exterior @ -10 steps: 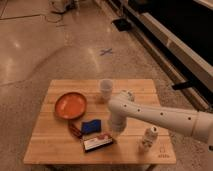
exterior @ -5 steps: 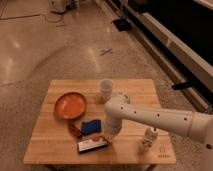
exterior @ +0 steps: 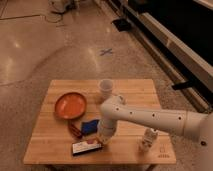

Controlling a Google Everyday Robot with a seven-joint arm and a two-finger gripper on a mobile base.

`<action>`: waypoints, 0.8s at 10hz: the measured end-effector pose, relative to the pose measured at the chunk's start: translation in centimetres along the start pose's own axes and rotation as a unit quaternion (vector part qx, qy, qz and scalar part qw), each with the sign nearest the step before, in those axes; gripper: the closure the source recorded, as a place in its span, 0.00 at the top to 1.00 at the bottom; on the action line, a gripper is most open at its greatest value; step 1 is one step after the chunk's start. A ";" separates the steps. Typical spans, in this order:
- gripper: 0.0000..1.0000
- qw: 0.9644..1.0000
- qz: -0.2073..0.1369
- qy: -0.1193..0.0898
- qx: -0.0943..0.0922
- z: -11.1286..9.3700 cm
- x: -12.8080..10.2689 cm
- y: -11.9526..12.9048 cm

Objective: Push the eraser across the table

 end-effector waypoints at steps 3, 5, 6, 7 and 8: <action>0.00 0.999 -0.033 -0.012 0.006 0.5 -1.3 -1.1; 0.00 0.999 -0.032 -0.012 0.007 0.5 -1.3 -1.1; 0.00 0.999 -0.032 -0.013 0.007 0.5 -1.3 -1.1; 0.00 0.999 -0.032 -0.013 0.007 0.5 -1.3 -1.1; 0.00 0.999 -0.032 -0.012 0.007 0.5 -1.3 -1.1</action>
